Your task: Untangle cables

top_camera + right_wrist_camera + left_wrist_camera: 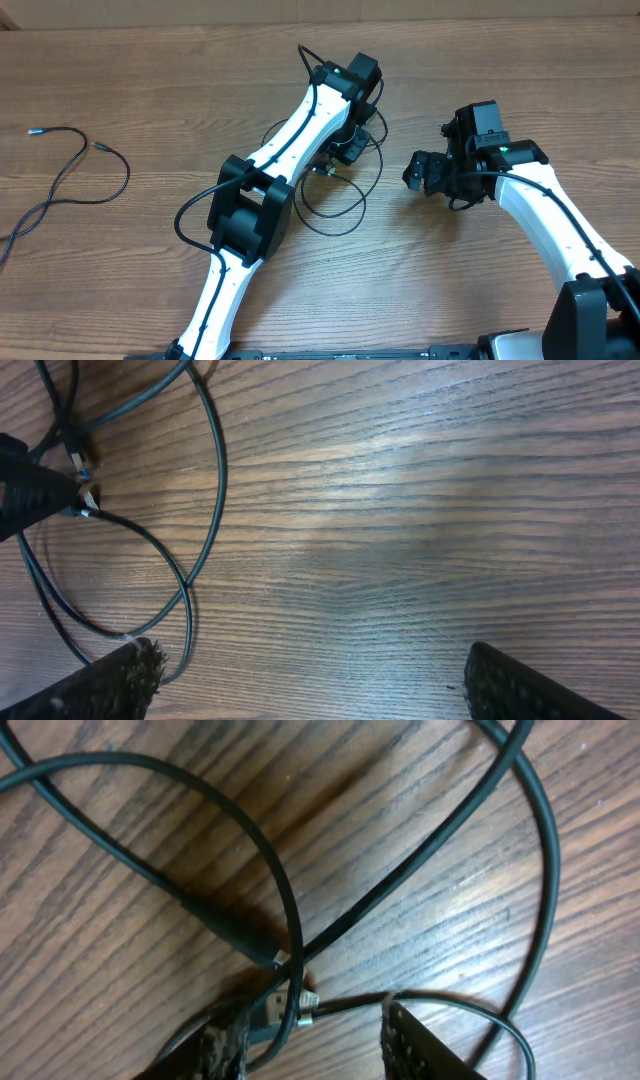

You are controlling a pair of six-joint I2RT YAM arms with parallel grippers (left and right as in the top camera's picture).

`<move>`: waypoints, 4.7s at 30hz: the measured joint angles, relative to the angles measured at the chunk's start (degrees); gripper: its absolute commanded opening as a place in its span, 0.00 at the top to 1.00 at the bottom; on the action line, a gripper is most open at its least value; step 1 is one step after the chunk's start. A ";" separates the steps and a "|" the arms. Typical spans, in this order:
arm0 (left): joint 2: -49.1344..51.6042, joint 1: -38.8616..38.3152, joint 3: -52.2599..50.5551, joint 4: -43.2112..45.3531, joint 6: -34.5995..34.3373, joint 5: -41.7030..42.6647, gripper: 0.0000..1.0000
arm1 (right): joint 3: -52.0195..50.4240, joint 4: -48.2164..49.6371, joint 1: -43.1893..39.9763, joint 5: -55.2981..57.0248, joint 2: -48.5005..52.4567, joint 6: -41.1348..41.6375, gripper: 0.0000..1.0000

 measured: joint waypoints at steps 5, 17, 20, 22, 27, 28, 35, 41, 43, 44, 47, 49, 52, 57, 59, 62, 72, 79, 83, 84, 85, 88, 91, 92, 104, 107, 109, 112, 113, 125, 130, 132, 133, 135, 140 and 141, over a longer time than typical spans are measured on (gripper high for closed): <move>0.00 0.00 -3.39 0.46 0.02 0.00 0.78 | 0.00 -0.09 0.00 -0.02 0.00 -0.02 0.05; 0.02 0.00 -2.67 -0.22 0.26 0.00 0.90 | 0.00 -0.11 0.00 0.39 0.00 0.02 0.05; 0.02 0.00 -0.70 -0.37 0.24 0.00 0.83 | 0.00 -0.07 0.00 0.37 0.00 -0.04 0.05; 0.02 0.00 0.13 -0.35 0.37 0.00 0.80 | 0.00 -0.09 0.00 0.39 0.00 0.00 0.05; 0.02 0.00 0.24 -0.37 0.44 0.00 0.79 | 0.00 -0.11 0.00 0.42 0.00 0.00 0.05; 0.02 0.00 0.22 -0.37 0.44 0.00 0.79 | 0.00 -0.09 0.00 0.42 0.00 0.00 0.05; 0.02 0.00 -1.31 -0.61 0.44 0.00 0.76 | 0.00 -0.11 0.00 0.39 0.00 0.00 0.05; 0.02 0.00 -4.02 0.96 0.44 0.00 0.75 | 0.00 -0.09 0.00 0.42 0.00 0.02 0.05; 0.02 0.00 -4.85 1.18 0.44 0.00 0.75 | 0.00 -0.09 0.00 0.42 0.00 0.00 0.05; 0.02 0.00 -5.25 1.38 0.44 0.00 0.75 | 0.00 -0.11 0.00 0.39 0.00 0.02 0.05; 0.02 0.02 -6.16 2.16 0.44 0.00 0.89 | 0.00 -0.11 0.00 0.42 0.00 0.00 0.05; 0.02 0.00 -6.29 2.16 0.35 -0.02 0.96 | 0.00 -0.11 0.00 0.39 0.00 0.02 0.05; 0.02 0.00 -6.27 1.31 0.63 0.00 0.96 | 0.00 -0.15 0.00 0.42 0.00 -0.02 0.05; 0.13 0.02 -2.25 -3.37 0.61 0.00 0.96 | 0.00 -0.46 0.00 0.39 0.00 0.02 0.05; 0.42 0.02 2.84 -6.27 0.59 0.09 0.96 | 0.00 -0.74 0.00 0.42 0.00 0.00 0.04; 0.50 0.44 13.00 -10.49 0.57 1.42 0.96 | 0.00 -0.74 0.00 0.42 0.00 0.00 0.02; 0.59 7.50 45.33 -21.27 0.72 22.10 0.96 | 0.00 3.98 0.00 -5.64 0.00 0.02 0.00; -1.95 15.76 54.58 -22.73 0.72 33.11 0.96 | 0.00 6.23 0.00 -11.45 0.00 0.02 0.01; -6.84 22.18 54.55 -21.44 0.63 34.14 0.96 | 0.00 5.86 0.00 -11.08 0.00 0.02 0.01; -8.26 23.82 54.55 -21.07 0.55 34.14 0.96 | 0.00 5.86 0.00 -11.02 0.00 0.02 0.01; -10.45 26.05 54.55 -20.61 0.33 34.12 0.96 | 0.00 5.84 0.00 -10.93 0.00 0.00 0.01; -15.08 29.94 54.60 -20.04 -0.66 33.44 0.96 | 0.00 5.73 0.00 -10.75 0.00 0.04 0.01; -20.24 33.44 54.73 -20.46 -2.21 30.95 0.96 | 0.00 5.66 0.00 -10.71 0.00 0.02 0.01; -22.38 34.88 55.01 -21.22 -3.26 29.07 0.96 | 0.00 5.62 0.00 -10.71 0.00 0.02 0.01; -29.33 40.59 54.64 -23.58 -13.29 17.49 0.96 | 0.00 4.96 -0.02 -10.71 0.00 0.00 0.00; -29.31 40.72 53.00 -23.63 -14.21 16.68 0.96 | 0.00 4.92 0.00 -10.73 0.00 0.02 0.00; -29.33 40.72 51.67 -23.63 -14.25 17.05 0.96 | 0.00 4.92 0.00 -10.73 0.00 0.02 0.00; -29.31 40.87 49.11 -23.63 -14.21 19.52 0.96 | 0.00 4.96 0.00 -10.73 0.00 0.04 0.00; -29.29 40.87 48.28 -23.58 -14.16 20.35 0.96 | 0.00 5.03 0.00 -10.73 0.00 0.00 0.00; -29.29 43.80 47.17 -20.87 -13.81 19.23 0.96 | 0.00 4.83 0.00 -10.71 0.00 0.02 0.00; -29.29 45.57 47.10 -21.92 -15.08 6.12 0.96 | 0.00 4.85 0.00 -10.71 0.00 0.02 0.00; -29.29 46.69 46.40 -23.02 -16.59 -0.55 0.96 | 0.00 4.83 0.00 -10.69 0.00 0.00 0.00; -29.29 47.25 45.77 -23.30 -17.27 -3.34 0.96 | 0.00 4.85 0.00 -10.69 0.00 0.02 0.00; -29.31 48.35 43.85 -23.43 -18.40 -7.96 0.96 | 0.00 4.87 0.00 -10.71 0.00 0.00 0.00; -29.31 50.93 35.17 -23.47 -20.39 -13.94 0.96 | 0.00 4.72 0.00 -10.73 0.00 0.00 0.00; -29.29 51.39 33.24 -23.28 -20.52 -14.56 0.96 | 0.00 4.63 0.00 -10.71 0.00 0.00 0.00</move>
